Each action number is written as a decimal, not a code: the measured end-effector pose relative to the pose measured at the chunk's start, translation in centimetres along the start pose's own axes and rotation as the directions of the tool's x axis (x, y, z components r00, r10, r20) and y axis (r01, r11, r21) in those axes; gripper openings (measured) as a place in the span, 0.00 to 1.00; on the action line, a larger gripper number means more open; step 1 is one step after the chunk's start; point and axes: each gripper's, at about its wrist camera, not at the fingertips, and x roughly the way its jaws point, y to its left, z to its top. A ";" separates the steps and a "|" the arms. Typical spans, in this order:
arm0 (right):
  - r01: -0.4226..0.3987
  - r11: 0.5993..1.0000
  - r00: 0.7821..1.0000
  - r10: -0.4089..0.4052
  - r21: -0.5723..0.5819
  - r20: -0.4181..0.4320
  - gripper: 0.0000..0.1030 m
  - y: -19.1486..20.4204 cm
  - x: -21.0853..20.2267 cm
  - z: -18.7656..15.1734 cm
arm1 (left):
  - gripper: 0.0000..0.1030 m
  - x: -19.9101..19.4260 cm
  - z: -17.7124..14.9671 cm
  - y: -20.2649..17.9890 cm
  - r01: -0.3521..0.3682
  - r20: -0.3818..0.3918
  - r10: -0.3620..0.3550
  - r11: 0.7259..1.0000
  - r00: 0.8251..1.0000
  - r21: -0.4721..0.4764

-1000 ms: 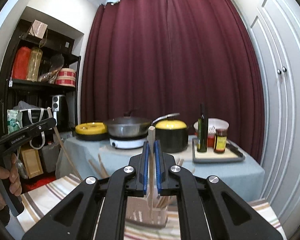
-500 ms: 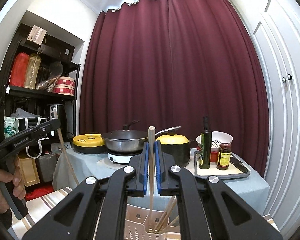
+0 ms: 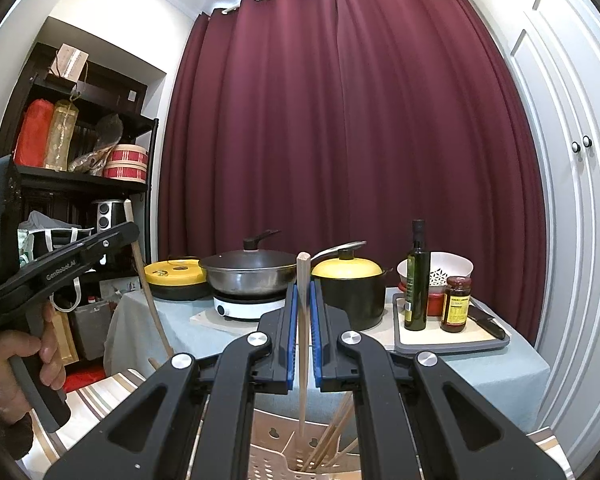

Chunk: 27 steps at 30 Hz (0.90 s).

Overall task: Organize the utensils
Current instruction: 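Lift both held chopsticks upright and carry them above the caddy, then open the left tool into the caddy while the right tool opens too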

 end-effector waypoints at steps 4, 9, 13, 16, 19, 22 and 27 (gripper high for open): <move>0.005 1.000 1.000 -0.005 0.000 -0.004 0.07 0.0 0.7 -0.4 | 0.06 1.0 -0.5 0.3 0.000 -0.008 0.000 1.000 1.000 -0.007; 0.004 1.000 1.000 -0.004 0.006 -0.025 0.07 0.1 1.5 -1.1 | 0.06 2.0 -1.4 0.6 0.003 -0.025 -0.003 1.000 1.000 -0.015; 0.005 1.000 0.999 -0.004 0.006 -0.052 0.07 0.1 2.2 -1.9 | 0.06 2.6 -2.2 0.7 0.004 -0.037 -0.005 1.000 0.999 -0.018; 0.010 1.000 0.998 -0.010 0.004 -0.067 0.07 0.1 2.6 -2.4 | 0.06 3.0 -2.9 0.8 0.009 -0.052 -0.010 1.000 0.999 -0.022; 0.012 1.000 0.996 -0.012 0.007 -0.087 0.07 0.1 3.0 -2.9 | 0.06 3.3 -3.5 1.0 0.013 -0.066 -0.014 1.000 0.998 -0.020; 0.017 1.000 0.994 -0.017 -0.003 -0.107 0.07 0.2 3.3 -3.3 | 0.06 3.7 -4.0 1.1 0.017 -0.082 -0.019 1.000 0.996 -0.022; 0.028 1.000 0.993 -0.028 0.002 -0.116 0.17 0.2 3.4 -3.7 | 0.11 4.1 -4.5 1.2 0.013 -0.109 -0.016 0.999 0.994 -0.032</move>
